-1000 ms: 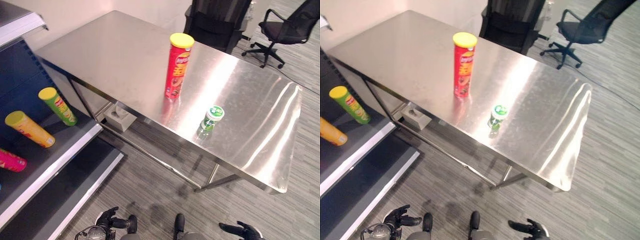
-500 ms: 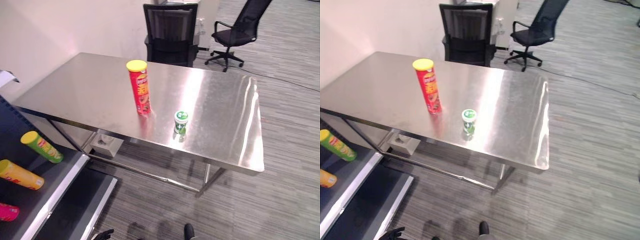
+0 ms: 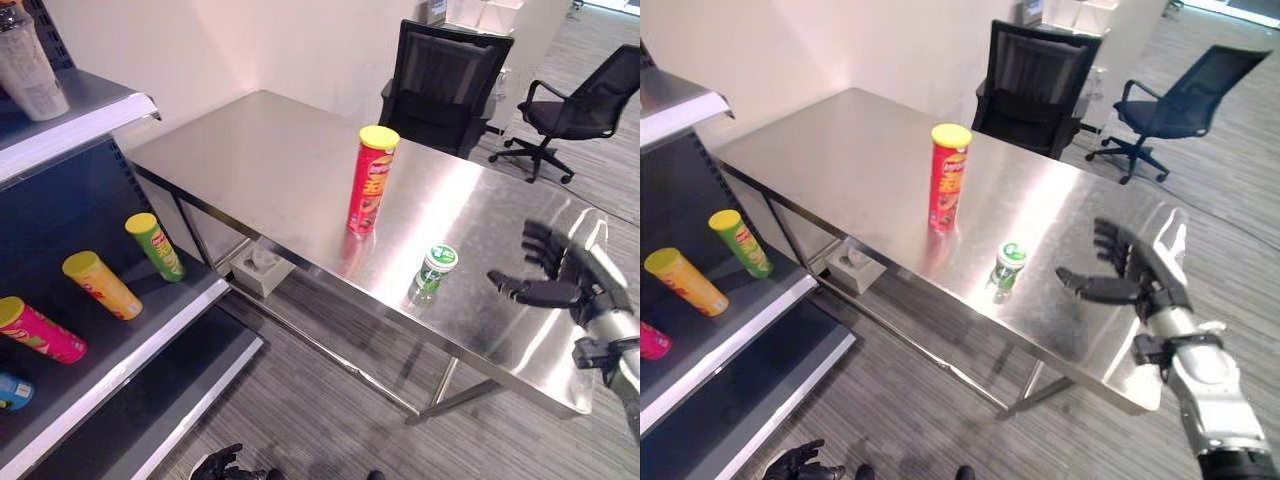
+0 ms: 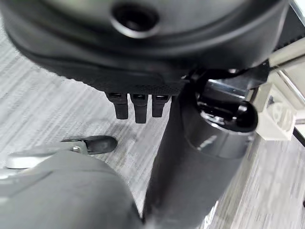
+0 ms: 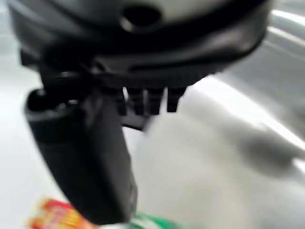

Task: Put the goods on the table back onto the shelves and tidy them up.

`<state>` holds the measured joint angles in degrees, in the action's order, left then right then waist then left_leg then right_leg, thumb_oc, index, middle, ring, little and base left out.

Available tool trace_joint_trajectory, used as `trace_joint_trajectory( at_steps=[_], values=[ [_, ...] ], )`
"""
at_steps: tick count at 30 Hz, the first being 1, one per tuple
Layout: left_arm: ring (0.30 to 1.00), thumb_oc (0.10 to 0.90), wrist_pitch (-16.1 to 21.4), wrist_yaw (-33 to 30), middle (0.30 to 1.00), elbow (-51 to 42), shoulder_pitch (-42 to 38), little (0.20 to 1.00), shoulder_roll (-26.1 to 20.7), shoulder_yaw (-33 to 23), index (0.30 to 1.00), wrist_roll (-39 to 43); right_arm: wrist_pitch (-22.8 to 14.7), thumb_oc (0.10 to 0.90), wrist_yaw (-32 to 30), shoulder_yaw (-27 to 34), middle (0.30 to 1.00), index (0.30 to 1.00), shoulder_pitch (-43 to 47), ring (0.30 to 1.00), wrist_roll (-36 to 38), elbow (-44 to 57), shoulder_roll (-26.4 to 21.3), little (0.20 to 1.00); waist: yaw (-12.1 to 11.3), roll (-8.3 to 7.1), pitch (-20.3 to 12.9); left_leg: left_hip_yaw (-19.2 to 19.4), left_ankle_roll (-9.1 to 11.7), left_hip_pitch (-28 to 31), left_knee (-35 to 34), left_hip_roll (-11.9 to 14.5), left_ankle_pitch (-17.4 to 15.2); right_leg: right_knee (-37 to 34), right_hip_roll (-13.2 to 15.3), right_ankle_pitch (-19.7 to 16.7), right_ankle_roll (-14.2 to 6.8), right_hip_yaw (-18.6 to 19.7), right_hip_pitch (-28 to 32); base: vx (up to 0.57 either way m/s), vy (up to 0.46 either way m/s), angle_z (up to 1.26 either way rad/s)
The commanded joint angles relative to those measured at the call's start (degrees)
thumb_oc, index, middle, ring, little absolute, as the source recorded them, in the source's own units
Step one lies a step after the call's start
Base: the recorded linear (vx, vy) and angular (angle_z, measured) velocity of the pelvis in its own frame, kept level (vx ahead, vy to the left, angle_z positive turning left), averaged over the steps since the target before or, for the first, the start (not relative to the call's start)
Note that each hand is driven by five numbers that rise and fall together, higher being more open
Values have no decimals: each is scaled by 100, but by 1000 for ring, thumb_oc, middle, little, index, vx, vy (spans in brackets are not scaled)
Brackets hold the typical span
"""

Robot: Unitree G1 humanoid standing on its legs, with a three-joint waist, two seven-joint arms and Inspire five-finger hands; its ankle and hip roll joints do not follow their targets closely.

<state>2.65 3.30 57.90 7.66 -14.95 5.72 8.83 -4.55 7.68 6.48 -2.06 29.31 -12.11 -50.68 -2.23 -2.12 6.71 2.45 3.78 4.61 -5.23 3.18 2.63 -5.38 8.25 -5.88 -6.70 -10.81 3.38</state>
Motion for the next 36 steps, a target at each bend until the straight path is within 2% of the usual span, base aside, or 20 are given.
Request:
trace_joint_trajectory(
  at_steps=[1,12,23,31,36],
  values=[
    [900,800,145,55,900,310,-243,900,-265,49,900,-136,-461,800,-35,617,900,900,503,900,-73,365,-295,900,1,-120,61,170,163,111,23,200,-425,58,394,210,-506,-114,273,31,-22,3],
    [900,800,171,46,900,254,-169,900,-258,-68,900,-150,-429,800,-4,645,900,900,397,900,-210,438,17,900,-113,-96,57,-5,209,-2,23,187,-367,47,433,256,-495,-367,363,15,-23,12],
    [900,800,170,4,900,249,-118,900,-235,-82,900,-98,-457,800,-81,287,900,900,768,900,-338,352,307,900,-297,-80,32,-104,226,-52,23,167,-353,40,466,277,-496,-523,433,3,-2,4],
    [900,800,188,-16,900,308,-108,900,-267,-139,900,-120,-413,800,74,28,900,900,889,900,-452,477,157,900,-401,-132,18,-229,237,-141,23,134,-328,53,515,288,-511,-681,464,1,0,13],
    [900,800,184,-51,900,359,-70,900,-266,-141,900,-217,-407,800,-65,-53,900,900,915,900,-873,319,184,900,-479,-147,7,-288,227,-156,23,111,-325,49,540,284,-523,-777,499,2,0,10]
  ],
)
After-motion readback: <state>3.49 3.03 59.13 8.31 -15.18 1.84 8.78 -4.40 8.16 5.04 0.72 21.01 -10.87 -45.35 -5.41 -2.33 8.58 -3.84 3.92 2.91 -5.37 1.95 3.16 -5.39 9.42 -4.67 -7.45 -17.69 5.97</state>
